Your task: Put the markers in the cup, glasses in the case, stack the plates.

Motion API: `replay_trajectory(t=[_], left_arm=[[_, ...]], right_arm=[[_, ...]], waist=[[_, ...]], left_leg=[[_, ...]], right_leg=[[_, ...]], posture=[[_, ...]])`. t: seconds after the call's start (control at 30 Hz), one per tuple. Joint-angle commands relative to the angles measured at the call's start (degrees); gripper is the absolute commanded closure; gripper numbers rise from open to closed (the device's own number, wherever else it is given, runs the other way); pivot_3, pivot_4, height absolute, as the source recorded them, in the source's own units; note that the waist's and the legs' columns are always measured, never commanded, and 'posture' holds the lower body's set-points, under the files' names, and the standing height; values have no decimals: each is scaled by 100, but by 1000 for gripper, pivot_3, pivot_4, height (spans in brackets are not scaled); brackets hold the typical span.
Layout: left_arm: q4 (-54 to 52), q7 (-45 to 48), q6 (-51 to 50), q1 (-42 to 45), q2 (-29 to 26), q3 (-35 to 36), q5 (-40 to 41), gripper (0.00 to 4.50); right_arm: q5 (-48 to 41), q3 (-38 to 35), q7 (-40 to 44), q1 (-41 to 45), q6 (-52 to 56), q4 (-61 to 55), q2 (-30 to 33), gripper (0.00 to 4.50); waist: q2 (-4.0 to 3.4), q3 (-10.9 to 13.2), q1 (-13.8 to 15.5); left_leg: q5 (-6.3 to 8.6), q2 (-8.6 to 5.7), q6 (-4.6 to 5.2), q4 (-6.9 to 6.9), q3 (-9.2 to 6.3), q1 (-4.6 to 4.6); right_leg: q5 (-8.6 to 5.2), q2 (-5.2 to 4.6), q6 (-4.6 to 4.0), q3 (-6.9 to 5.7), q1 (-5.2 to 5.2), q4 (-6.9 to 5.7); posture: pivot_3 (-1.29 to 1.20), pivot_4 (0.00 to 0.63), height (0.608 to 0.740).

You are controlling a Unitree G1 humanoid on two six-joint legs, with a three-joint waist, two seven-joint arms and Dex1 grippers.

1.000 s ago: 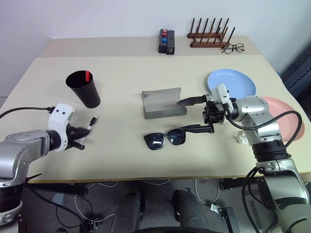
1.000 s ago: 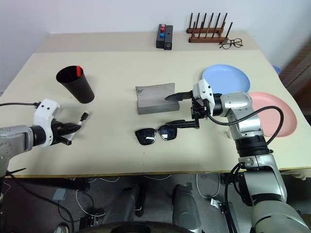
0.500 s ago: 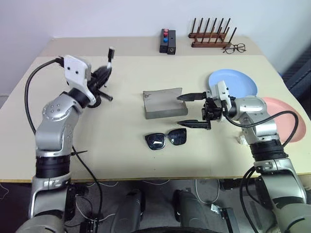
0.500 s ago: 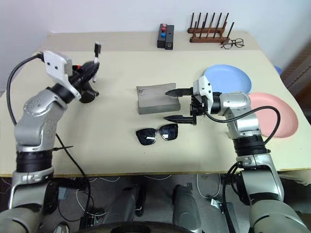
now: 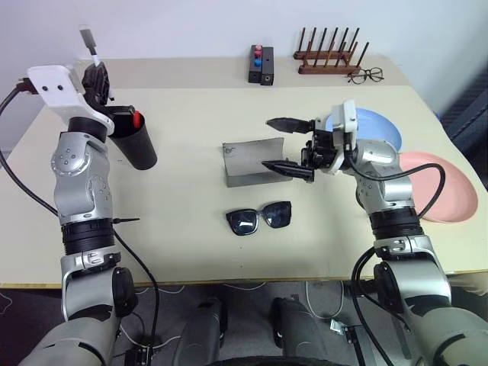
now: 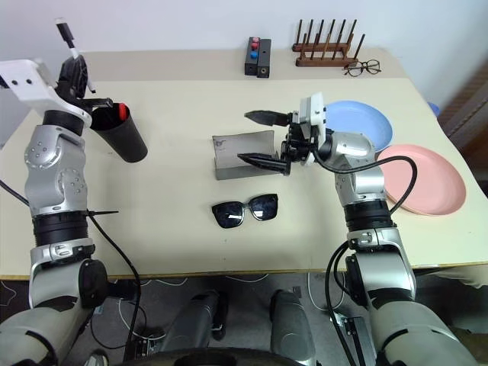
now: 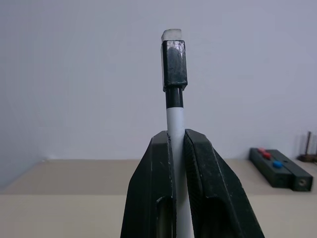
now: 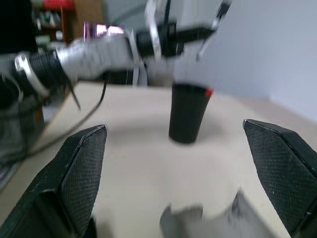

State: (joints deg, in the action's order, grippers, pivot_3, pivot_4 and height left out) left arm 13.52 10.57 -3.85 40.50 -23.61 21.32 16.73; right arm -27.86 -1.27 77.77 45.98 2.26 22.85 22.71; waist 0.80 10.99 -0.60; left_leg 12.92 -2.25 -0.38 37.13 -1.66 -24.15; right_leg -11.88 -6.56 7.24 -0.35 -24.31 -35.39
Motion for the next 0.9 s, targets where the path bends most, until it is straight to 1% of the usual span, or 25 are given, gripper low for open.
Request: replay_trajectory(t=[0.03,0.3,0.57,0.9], left_arm=[[-66,-91,205,117,-99,103,-7,4430],[179,-280,487,22,-100,193,-39,4430],[580,-284,867,-82,18,36,-206,4430],[767,-172,992,-209,30,-56,-267,4430]], right_arm=[[-147,-182,26,170,-64,-18,-62,0],[-161,-205,2,217,-93,-34,-146,0],[-214,-257,-58,290,-54,-73,-217,0],[-264,-304,-118,285,20,-156,-195,0]], waist=[[0,0,-2],[0,0,-11],[0,0,-7],[0,0,-11]], left_leg=[[0,0,0,0,0,0],[0,0,0,0,0,0],[0,0,0,0,0,0],[0,0,0,-1,0,0]], right_leg=[[0,1,0,0,0,0],[0,3,0,0,-1,-3],[0,3,0,0,-1,-3],[0,4,0,0,-1,-3]], posture=[[0,150,740],[0,150,740],[0,150,740],[0,150,740]])
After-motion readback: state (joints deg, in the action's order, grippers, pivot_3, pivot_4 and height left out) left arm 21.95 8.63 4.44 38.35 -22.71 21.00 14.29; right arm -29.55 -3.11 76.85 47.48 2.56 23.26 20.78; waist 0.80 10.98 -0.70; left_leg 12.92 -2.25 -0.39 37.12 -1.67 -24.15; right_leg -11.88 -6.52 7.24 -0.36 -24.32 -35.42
